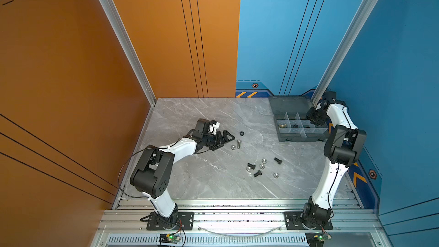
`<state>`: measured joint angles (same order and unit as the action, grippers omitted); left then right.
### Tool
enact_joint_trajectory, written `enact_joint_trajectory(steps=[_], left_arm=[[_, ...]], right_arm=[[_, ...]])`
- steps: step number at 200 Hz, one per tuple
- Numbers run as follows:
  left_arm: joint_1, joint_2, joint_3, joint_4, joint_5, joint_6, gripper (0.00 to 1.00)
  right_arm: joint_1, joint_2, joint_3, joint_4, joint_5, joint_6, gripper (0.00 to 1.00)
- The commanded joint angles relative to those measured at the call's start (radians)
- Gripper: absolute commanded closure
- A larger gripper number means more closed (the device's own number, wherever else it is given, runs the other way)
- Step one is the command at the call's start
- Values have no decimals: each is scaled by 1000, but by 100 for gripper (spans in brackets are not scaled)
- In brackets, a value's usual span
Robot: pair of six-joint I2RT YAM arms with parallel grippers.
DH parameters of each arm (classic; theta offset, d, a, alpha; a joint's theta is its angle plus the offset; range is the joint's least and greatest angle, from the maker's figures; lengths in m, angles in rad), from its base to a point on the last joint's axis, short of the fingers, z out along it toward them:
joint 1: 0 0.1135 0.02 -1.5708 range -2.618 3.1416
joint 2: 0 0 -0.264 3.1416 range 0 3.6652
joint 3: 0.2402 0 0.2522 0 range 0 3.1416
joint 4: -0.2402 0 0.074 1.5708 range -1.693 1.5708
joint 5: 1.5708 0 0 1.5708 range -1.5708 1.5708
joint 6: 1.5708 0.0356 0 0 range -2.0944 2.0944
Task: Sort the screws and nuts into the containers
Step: 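Move the right gripper back over the pile to another black hex nut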
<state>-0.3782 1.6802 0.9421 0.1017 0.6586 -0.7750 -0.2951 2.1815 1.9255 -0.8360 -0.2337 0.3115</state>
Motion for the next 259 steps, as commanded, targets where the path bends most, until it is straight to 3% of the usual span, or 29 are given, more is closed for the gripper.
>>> enact_joint_trajectory(steps=[1, 48, 133, 185, 259], left_arm=[[13, -42, -18, -5, 2, 22, 2], [25, -88, -78, 10, -14, 19, 2], [42, -173, -156, -6, -51, 17, 2], [47, -197, -163, -28, -69, 22, 2], [48, -215, -175, -49, -93, 34, 2]], right_arm=[[86, -100, -34, -53, -38, -74, 60], [303, -207, -84, -63, 27, -50, 57], [590, -117, -113, 15, 50, 70, 53], [682, 36, -16, 31, 57, 100, 52], [709, 160, 84, 31, 38, 98, 51]])
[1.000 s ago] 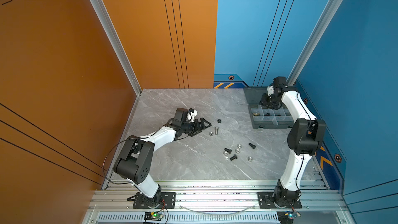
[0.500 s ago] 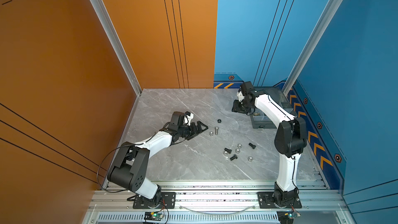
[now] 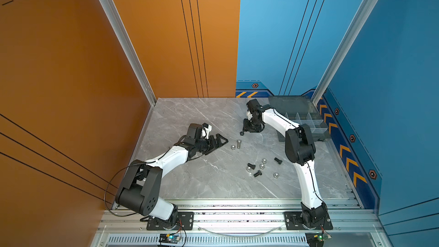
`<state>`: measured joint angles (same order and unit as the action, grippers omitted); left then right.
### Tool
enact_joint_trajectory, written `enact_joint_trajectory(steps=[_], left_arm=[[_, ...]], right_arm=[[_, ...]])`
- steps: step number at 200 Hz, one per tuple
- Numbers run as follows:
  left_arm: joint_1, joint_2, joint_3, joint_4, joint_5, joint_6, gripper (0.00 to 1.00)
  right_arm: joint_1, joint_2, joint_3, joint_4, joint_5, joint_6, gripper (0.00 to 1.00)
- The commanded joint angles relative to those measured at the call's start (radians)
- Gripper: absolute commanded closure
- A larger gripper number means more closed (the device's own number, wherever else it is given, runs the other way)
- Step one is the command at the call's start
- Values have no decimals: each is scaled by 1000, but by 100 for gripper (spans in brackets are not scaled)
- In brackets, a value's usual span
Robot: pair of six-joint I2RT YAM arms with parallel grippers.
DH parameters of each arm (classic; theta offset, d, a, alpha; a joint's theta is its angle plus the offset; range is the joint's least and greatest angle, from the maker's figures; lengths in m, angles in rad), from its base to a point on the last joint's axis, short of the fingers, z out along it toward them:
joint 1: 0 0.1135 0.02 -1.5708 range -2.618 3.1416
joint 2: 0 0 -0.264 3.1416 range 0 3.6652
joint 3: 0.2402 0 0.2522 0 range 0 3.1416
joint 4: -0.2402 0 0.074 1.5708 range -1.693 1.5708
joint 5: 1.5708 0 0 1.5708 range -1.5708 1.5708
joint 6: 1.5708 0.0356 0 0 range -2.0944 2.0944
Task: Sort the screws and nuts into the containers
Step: 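Move the right gripper back over the pile to another black hex nut, then lower the right gripper and close it on the black hex nut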
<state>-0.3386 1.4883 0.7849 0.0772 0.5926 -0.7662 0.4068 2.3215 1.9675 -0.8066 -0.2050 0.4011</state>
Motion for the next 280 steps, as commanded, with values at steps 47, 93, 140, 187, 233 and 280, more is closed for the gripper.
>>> enact_joint_trajectory(steps=[47, 93, 140, 187, 233, 280], left_arm=[[10, -16, -15, -25, -23, 31, 2], [15, -19, -22, -23, -23, 32, 2], [23, -25, -33, -20, -22, 31, 2], [28, -22, -35, -13, -19, 30, 2], [37, -19, -33, -11, -12, 30, 2], [43, -16, -34, -12, -11, 31, 2]], right_arm=[[24, 43, 56, 14, 4, 3, 51], [35, 65, 68, 20, -7, -1, 50], [45, 79, 73, 17, 0, -13, 50], [58, 93, 73, 6, 14, -34, 50], [85, 100, 73, -29, 101, -89, 51], [105, 117, 73, -59, 163, -120, 55]])
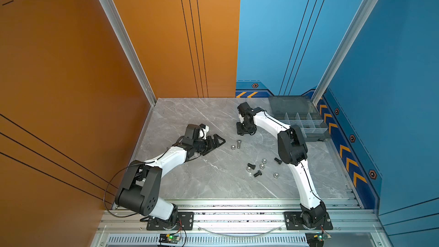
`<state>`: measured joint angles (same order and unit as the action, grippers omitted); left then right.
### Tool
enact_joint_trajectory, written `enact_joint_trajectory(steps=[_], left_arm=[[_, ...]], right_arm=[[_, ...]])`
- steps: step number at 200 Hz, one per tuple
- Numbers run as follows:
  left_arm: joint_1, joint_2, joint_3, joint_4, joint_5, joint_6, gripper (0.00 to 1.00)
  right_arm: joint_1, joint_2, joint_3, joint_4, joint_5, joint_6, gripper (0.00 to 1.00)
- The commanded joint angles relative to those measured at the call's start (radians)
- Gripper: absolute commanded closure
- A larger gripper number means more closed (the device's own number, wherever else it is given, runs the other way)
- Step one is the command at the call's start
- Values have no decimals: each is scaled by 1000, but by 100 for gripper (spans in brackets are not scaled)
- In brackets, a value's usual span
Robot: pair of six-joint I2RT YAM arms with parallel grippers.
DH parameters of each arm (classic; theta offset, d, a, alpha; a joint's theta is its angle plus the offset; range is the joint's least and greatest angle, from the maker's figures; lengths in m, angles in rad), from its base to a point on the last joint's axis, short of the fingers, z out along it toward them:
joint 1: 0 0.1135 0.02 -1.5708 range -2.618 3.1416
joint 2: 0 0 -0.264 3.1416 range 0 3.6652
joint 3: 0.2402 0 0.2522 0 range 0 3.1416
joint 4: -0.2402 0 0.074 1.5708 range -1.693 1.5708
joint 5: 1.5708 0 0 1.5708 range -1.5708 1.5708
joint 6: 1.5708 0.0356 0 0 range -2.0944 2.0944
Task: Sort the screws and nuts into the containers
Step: 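Lower the right gripper and close it on the black hex nut, then carry the black hex nut with the right gripper over the box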
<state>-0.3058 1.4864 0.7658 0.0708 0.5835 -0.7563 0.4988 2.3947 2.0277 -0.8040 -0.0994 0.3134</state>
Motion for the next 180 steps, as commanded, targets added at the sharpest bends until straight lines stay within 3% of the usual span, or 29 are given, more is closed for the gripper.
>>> enact_joint_trajectory(steps=[1, 73, 109, 141, 180], left_arm=[[11, -14, -15, -5, -1, 21, 2], [13, -10, -14, -5, 0, 21, 2], [14, -8, -17, 0, 1, 20, 2], [16, -12, -19, 0, 1, 20, 2], [17, -14, -23, 6, 2, 18, 2]], right_arm=[[13, 44, 12, -61, 58, -33, 55], [21, 58, 14, -78, 83, -40, 65], [21, 57, 12, -79, 87, -40, 79], [11, 34, 6, -74, 61, -41, 100], [-35, -49, -43, -20, -60, -28, 100]])
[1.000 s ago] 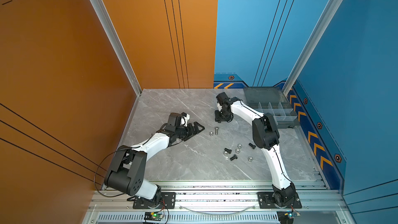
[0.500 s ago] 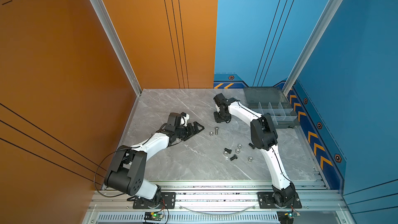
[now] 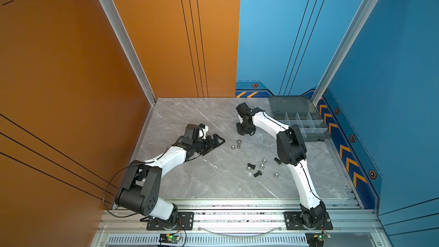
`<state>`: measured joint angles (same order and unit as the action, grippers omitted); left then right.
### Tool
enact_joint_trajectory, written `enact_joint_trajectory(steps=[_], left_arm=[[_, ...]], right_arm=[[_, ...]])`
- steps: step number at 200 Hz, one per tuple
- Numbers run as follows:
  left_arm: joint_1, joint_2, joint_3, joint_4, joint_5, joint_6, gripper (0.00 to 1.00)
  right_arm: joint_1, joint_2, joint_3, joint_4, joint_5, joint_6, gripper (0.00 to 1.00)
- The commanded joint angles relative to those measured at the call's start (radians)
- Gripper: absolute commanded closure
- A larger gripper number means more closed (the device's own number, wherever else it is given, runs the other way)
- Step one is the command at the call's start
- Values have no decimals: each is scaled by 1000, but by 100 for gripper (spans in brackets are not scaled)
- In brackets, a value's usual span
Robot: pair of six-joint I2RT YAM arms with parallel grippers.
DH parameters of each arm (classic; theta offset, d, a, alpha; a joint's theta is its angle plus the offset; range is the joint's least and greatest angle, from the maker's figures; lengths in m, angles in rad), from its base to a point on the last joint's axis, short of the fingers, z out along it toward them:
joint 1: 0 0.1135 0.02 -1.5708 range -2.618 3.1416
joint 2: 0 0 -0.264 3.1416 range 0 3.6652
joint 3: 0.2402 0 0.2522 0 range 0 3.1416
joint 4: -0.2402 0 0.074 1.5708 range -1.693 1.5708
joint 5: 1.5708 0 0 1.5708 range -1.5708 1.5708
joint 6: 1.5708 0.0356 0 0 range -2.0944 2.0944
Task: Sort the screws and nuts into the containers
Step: 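Carry the black hex nut with the right gripper over the box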
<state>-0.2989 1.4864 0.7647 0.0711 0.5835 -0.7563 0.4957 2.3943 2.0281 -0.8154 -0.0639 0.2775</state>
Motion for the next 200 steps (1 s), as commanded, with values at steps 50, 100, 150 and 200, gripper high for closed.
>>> enact_joint_trajectory(steps=[50, 100, 150, 200], left_arm=[[7, -3, -27, 23, 8, 9, 2], [6, -5, -32, 24, 4, 9, 2], [5, -12, -37, 24, 1, 10, 2], [1, -12, -52, 46, 4, -2, 2]], right_arm=[[-124, -195, -103, -5, -111, 1, 100], [-319, -357, -224, 26, -125, 40, 100], [-536, -442, -291, 34, -169, 48, 100], [-698, -437, -293, 37, -189, 66, 100]])
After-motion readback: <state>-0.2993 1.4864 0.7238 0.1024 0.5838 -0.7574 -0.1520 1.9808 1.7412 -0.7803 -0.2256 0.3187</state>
